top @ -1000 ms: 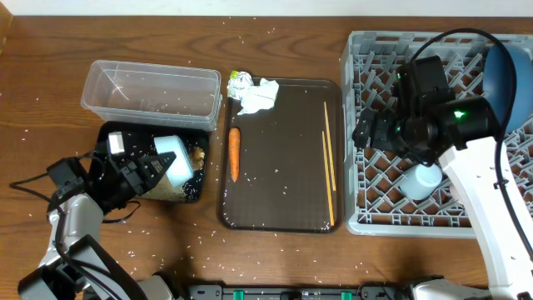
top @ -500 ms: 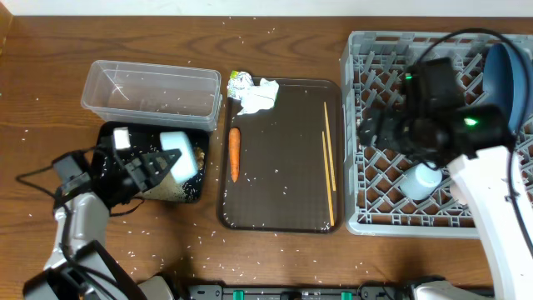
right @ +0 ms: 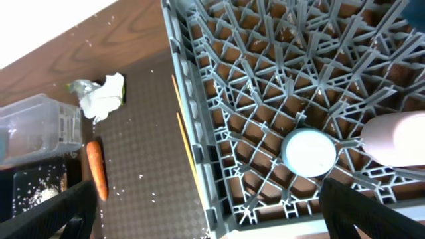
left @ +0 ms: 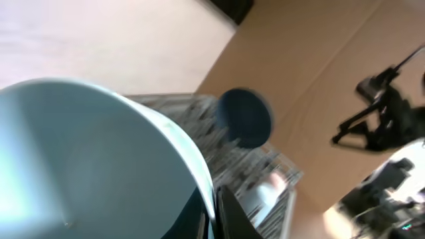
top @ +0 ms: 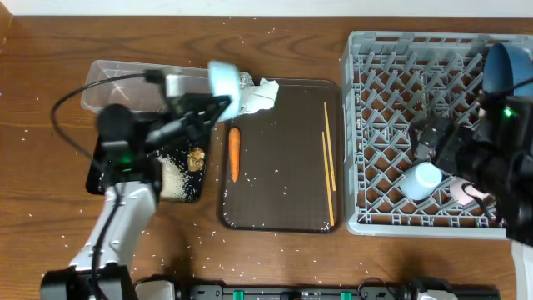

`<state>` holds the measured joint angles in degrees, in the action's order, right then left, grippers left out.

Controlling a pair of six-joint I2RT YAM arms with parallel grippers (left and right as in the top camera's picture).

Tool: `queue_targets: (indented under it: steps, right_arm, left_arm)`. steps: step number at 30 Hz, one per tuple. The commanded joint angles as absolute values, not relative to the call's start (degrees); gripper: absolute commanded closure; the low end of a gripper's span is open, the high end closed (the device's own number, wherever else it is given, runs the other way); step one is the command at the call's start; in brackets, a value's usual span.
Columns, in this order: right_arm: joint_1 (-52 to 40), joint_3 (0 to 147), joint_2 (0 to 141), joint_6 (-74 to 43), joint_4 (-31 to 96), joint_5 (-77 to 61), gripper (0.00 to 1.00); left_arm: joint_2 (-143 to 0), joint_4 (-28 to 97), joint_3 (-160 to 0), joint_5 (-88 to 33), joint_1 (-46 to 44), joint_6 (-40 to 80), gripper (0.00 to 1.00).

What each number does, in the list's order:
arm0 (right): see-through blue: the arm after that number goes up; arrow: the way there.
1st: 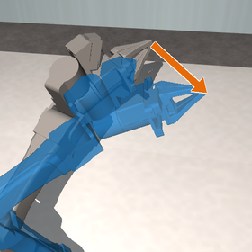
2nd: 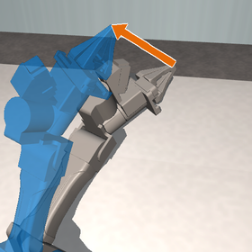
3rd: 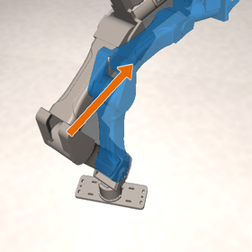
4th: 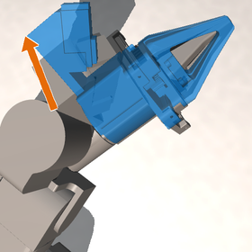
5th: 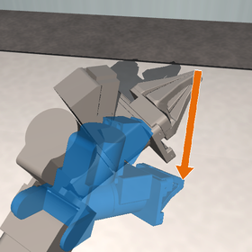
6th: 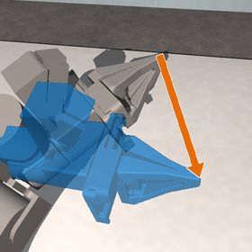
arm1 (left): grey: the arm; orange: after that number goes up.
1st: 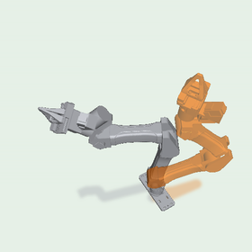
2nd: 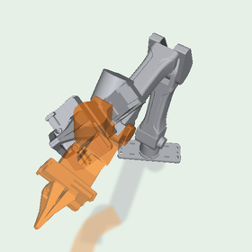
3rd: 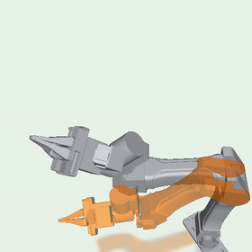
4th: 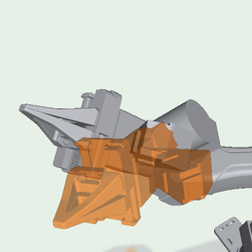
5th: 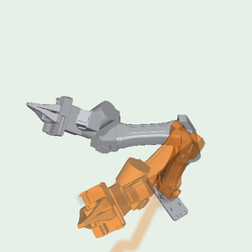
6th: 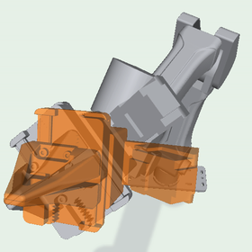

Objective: Sort waste into correct bins and load items into the dishwasher rack
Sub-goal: 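Hand the white bowl from left gripper to right gripper over rack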

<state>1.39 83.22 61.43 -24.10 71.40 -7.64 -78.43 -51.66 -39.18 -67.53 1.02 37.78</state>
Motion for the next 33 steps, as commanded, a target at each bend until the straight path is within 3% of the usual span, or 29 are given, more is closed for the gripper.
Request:
queue_targets:
  steps: [1,12,20,33]
  right_arm:
    - [1.89,84.07,60.20,-23.11,71.42,-8.29,0.01]
    - [1.87,84.07,59.99,-23.99,71.92,-8.88,0.01]
    - [1.87,84.05,59.99,-23.99,74.04,-8.88,0.01]
    - [1.87,84.05,59.99,-23.92,76.18,-8.84,0.01]
  left_arm:
    - [-80.84,-53.82,-41.89,-56.34,-7.55,48.97,0.94]
    - [-101.14,-58.87,-56.27,-50.04,-30.00,52.25,0.94]
    - [-116.09,-68.79,-69.97,-49.60,-36.82,59.59,0.94]
    - [-128.46,-69.76,-79.64,-43.35,-41.87,67.33,0.94]
